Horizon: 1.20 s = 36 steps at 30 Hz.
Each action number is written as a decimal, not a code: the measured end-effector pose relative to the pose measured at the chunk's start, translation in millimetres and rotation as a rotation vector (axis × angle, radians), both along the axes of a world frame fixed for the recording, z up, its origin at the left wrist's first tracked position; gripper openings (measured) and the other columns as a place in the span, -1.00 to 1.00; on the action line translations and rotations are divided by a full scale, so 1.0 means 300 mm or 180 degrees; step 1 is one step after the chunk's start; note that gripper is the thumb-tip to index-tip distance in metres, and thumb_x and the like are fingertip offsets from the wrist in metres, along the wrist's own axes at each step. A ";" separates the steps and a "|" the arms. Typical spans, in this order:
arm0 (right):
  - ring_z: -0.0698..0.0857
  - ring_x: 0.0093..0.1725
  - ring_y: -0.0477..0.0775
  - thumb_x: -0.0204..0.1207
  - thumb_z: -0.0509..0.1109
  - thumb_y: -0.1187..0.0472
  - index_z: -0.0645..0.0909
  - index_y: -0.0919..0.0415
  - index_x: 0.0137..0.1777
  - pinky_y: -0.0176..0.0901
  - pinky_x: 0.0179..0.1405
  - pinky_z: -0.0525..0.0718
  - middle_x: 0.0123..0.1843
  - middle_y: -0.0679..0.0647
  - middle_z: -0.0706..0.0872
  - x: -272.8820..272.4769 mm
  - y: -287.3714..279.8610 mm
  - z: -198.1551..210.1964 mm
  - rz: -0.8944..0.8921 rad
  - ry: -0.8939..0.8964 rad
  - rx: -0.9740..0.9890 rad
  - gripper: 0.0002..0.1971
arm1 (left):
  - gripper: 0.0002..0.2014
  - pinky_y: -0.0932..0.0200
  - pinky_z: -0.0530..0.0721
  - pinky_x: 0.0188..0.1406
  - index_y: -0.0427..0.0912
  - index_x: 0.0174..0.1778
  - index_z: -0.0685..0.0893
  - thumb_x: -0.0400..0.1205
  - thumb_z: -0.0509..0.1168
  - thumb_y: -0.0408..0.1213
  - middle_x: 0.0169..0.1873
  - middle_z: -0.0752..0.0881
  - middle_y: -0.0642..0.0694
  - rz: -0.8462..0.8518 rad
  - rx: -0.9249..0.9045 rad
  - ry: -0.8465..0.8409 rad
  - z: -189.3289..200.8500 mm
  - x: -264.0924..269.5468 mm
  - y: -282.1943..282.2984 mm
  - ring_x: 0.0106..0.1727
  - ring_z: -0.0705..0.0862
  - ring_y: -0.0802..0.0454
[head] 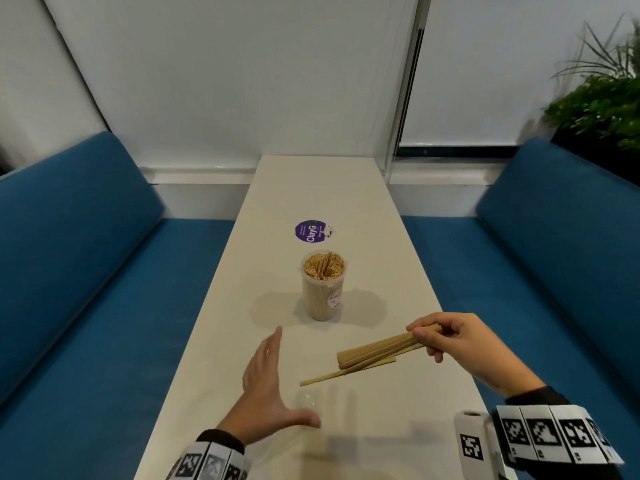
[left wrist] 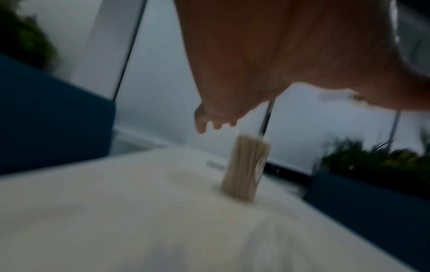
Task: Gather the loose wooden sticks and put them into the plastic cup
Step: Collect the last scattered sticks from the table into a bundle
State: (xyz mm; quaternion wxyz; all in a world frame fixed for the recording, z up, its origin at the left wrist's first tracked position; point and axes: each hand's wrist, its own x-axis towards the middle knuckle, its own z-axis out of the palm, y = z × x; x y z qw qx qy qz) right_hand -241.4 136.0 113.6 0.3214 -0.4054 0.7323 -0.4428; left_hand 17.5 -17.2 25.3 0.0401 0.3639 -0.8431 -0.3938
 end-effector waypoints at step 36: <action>0.54 0.10 -0.22 0.47 0.45 0.06 0.40 -0.32 0.18 -0.50 0.01 0.57 0.15 -0.19 0.46 0.257 -0.146 -0.060 0.0435 0.1034 -0.1024 -0.62 | -0.61 0.39 0.47 -0.50 -0.11 -0.39 0.47 0.61 0.20 0.10 -0.68 0.52 0.10 -0.0017 0.1827 0.0827 0.180 -0.168 0.169 -0.60 0.49 0.20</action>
